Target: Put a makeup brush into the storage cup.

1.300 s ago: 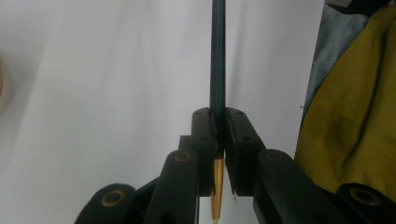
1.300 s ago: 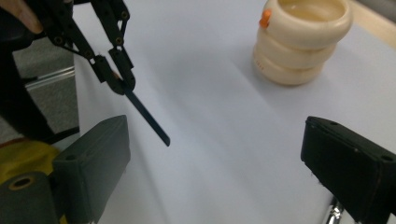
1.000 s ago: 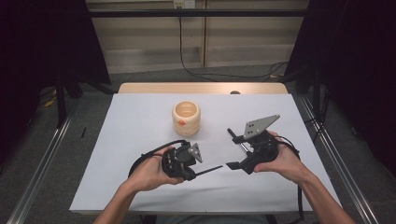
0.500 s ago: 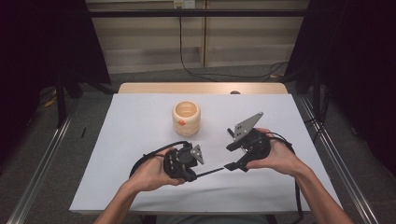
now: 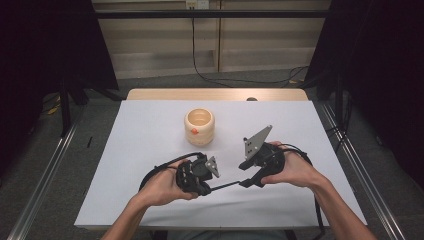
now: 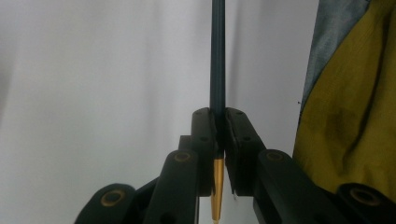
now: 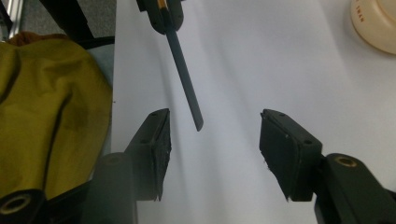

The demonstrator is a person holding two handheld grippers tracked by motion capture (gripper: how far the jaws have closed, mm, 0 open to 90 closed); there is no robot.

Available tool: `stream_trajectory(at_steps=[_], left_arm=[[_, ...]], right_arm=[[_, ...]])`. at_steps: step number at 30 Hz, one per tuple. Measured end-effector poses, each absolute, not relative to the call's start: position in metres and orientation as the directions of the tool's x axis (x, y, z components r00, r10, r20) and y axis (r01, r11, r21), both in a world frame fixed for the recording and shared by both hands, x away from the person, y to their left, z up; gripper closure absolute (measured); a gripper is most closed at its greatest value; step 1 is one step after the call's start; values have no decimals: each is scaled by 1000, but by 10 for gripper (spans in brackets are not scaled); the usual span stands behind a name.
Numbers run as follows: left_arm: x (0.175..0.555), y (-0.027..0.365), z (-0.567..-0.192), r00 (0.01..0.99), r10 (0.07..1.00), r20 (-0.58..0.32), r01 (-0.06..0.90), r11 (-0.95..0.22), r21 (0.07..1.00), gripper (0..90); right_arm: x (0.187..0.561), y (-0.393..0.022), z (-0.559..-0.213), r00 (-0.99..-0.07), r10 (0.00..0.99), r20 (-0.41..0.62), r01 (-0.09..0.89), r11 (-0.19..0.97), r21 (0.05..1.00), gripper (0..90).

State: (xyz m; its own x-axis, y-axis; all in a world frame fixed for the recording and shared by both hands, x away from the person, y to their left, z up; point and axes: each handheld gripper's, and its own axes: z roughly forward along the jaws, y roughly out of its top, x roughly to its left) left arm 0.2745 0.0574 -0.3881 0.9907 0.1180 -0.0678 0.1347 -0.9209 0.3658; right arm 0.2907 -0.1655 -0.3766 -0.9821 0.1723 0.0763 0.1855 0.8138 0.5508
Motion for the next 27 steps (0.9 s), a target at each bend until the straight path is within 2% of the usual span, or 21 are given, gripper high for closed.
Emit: stream_trajectory(at_steps=[9, 14, 15, 25, 27], left_arm=[[275, 55, -392, 988, 125, -96, 151, -920, 362, 829], [275, 54, -393, 984, 139, -108, 169, -923, 347, 829], [276, 54, -393, 985, 136, -107, 166, -922, 349, 829], [273, 50, -396, 984, 148, -99, 173, -922, 346, 829], [274, 49, -395, 987, 128, -98, 154, -931, 332, 830]], right_arm=[[289, -156, -384, -987, 141, 73, 158, 849, 504, 464], [285, -150, -387, -992, 106, 74, 128, 865, 485, 532], [284, -149, -388, -993, 91, 71, 114, 864, 491, 568], [283, -140, -396, -994, 75, 75, 101, 885, 454, 610], [283, -138, -398, -995, 68, 79, 97, 885, 455, 617]])
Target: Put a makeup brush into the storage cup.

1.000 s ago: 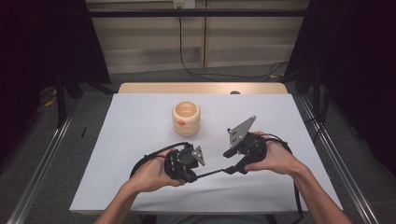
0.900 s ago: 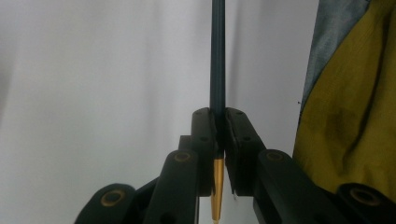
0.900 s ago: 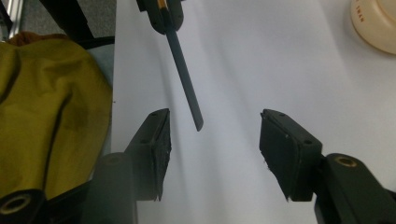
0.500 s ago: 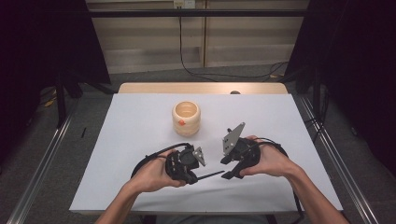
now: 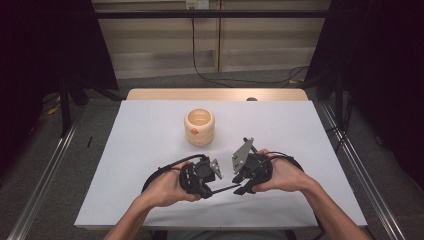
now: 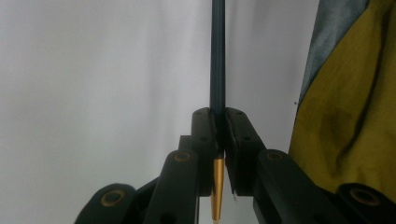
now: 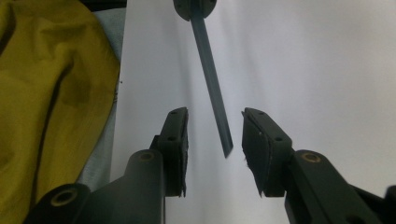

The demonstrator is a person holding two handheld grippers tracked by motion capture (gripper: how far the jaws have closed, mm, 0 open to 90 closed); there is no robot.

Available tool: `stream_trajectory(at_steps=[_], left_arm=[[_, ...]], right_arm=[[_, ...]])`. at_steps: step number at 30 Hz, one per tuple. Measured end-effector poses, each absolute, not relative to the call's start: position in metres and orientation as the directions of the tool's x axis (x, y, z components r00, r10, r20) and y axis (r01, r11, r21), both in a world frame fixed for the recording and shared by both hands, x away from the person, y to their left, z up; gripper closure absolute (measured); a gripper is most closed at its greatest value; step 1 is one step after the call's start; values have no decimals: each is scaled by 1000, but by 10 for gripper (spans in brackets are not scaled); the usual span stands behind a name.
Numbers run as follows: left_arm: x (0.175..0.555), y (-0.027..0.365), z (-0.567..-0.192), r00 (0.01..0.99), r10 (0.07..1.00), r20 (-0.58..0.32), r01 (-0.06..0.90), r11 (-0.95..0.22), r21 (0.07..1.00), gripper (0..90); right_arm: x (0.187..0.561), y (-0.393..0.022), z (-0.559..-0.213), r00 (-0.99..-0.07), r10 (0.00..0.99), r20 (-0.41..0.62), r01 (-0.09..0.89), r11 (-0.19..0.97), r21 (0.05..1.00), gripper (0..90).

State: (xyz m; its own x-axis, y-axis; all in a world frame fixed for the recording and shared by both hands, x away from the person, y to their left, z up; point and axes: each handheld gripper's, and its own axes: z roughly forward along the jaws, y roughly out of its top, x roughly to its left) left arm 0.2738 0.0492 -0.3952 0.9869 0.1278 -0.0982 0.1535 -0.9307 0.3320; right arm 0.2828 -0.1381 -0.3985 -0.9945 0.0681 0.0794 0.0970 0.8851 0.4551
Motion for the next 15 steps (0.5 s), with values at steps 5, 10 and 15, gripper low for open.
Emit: stream_trajectory(at_steps=[5, 10, 15], left_arm=[[271, 47, -395, 988, 129, -91, 152, -929, 337, 830], [269, 44, -393, 988, 116, -102, 145, -929, 342, 829], [271, 45, -394, 987, 104, -119, 139, -927, 348, 829]], right_arm=[[283, -137, -402, -994, 63, 89, 96, 889, 448, 669], [283, -136, -403, -993, 52, 103, 93, 887, 451, 697], [283, -135, -405, -992, 47, 119, 96, 887, 451, 736]])
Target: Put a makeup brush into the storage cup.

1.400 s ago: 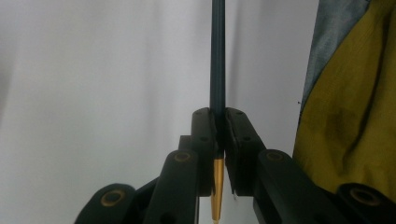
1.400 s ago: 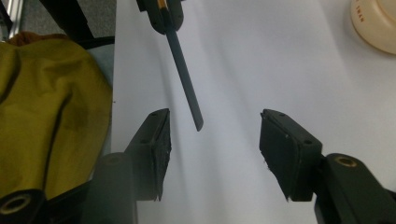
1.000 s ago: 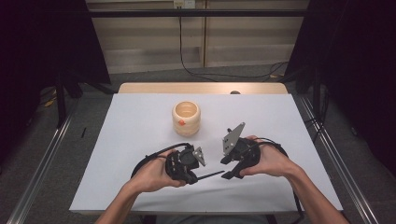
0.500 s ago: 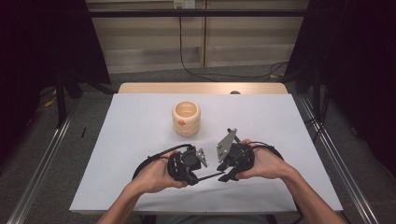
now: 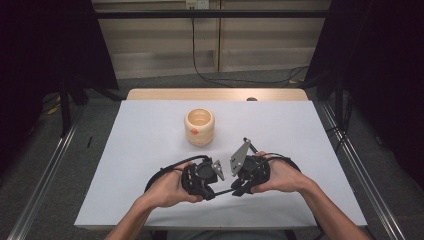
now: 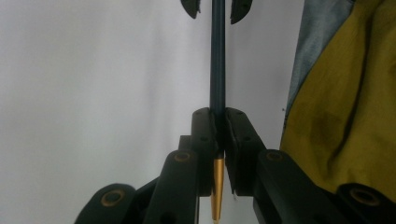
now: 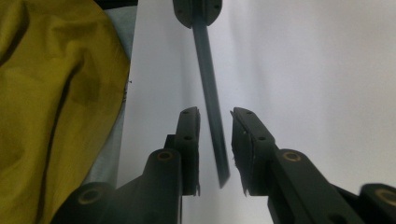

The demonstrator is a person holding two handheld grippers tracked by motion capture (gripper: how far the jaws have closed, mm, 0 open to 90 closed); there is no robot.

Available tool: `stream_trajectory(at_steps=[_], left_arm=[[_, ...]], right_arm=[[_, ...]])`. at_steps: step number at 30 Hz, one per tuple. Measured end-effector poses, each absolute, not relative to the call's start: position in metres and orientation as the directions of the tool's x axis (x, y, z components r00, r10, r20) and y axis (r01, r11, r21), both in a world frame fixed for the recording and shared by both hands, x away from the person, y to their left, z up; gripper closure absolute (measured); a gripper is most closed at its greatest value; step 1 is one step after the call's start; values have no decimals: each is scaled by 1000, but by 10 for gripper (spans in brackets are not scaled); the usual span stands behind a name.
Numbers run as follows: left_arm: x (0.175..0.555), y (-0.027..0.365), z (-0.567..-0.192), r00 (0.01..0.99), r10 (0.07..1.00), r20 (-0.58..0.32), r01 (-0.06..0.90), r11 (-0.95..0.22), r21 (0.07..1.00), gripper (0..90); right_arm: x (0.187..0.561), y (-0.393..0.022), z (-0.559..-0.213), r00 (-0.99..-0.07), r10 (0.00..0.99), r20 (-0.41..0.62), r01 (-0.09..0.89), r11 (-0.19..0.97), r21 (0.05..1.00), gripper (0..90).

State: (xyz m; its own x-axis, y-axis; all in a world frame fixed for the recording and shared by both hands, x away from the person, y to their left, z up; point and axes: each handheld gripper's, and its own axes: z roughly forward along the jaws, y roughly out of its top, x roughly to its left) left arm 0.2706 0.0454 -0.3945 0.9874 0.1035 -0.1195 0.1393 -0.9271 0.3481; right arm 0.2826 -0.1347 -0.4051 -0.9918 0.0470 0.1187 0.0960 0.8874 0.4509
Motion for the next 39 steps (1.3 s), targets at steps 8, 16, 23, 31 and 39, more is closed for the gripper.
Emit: stream_trajectory(at_steps=[8, 16, 23, 31, 39], left_arm=[[270, 46, -394, 989, 97, -114, 131, -926, 353, 829], [271, 49, -395, 991, 93, -97, 122, -925, 360, 819], [272, 51, -395, 992, 79, -100, 112, -915, 389, 787], [274, 55, -393, 992, 105, -75, 128, -889, 440, 626], [278, 61, -390, 986, 158, -60, 167, -859, 485, 269]], right_arm=[[283, -133, -408, -989, 37, 145, 99, 889, 446, 832], [281, -132, -408, -990, 26, 138, 88, 884, 460, 853], [282, -134, -409, -986, 30, 162, 102, 882, 460, 855], [285, -139, -408, -990, 37, 137, 101, 866, 490, 855], [284, -142, -407, -988, 50, 143, 114, 865, 488, 854]])
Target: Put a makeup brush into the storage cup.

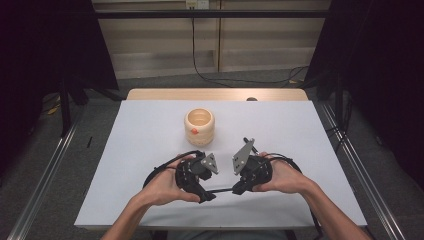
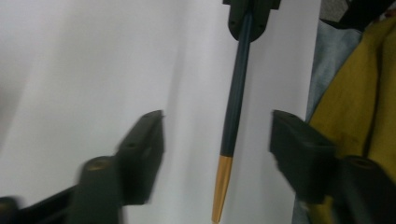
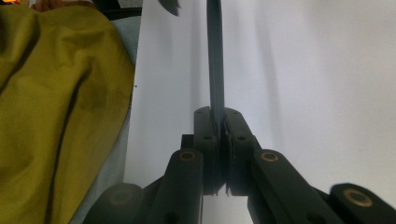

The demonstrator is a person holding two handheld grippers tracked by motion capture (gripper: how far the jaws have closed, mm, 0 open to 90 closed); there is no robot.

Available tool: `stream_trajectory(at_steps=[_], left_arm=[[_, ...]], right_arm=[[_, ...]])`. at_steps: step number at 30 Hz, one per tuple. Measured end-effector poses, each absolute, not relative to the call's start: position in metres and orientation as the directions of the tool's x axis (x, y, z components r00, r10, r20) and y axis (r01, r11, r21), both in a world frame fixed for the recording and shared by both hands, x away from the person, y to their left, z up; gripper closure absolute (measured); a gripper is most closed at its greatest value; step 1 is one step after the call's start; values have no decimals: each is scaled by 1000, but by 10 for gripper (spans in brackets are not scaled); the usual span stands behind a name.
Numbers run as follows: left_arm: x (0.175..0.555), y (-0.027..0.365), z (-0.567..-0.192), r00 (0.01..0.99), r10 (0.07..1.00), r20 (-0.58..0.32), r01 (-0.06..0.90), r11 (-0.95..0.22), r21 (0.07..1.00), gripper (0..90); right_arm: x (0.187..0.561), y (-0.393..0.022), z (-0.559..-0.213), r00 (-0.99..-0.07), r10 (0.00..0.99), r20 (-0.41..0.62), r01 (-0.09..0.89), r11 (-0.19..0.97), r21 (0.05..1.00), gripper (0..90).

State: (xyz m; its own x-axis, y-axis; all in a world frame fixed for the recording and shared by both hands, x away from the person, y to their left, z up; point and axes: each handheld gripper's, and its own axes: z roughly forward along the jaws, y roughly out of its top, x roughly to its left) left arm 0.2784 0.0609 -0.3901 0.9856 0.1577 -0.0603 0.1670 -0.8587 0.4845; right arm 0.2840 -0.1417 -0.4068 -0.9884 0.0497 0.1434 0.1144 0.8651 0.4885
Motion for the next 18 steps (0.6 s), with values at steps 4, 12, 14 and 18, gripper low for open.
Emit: stream_trajectory(at_steps=[4, 12, 14, 18], left_arm=[[280, 61, -389, 985, 165, -56, 171, -852, 494, 137], [285, 65, -389, 980, 186, -65, 192, -833, 518, 42], [287, 66, -389, 974, 209, -83, 220, -815, 537, 47], [289, 72, -385, 966, 248, -74, 245, -783, 572, 45]], right_arm=[[285, -143, -407, -989, 54, 135, 115, 861, 495, 854], [286, -146, -404, -990, 71, 120, 123, 851, 511, 855], [286, -147, -403, -990, 75, 123, 128, 849, 513, 855], [285, -149, -404, -988, 88, 130, 143, 850, 508, 854]])
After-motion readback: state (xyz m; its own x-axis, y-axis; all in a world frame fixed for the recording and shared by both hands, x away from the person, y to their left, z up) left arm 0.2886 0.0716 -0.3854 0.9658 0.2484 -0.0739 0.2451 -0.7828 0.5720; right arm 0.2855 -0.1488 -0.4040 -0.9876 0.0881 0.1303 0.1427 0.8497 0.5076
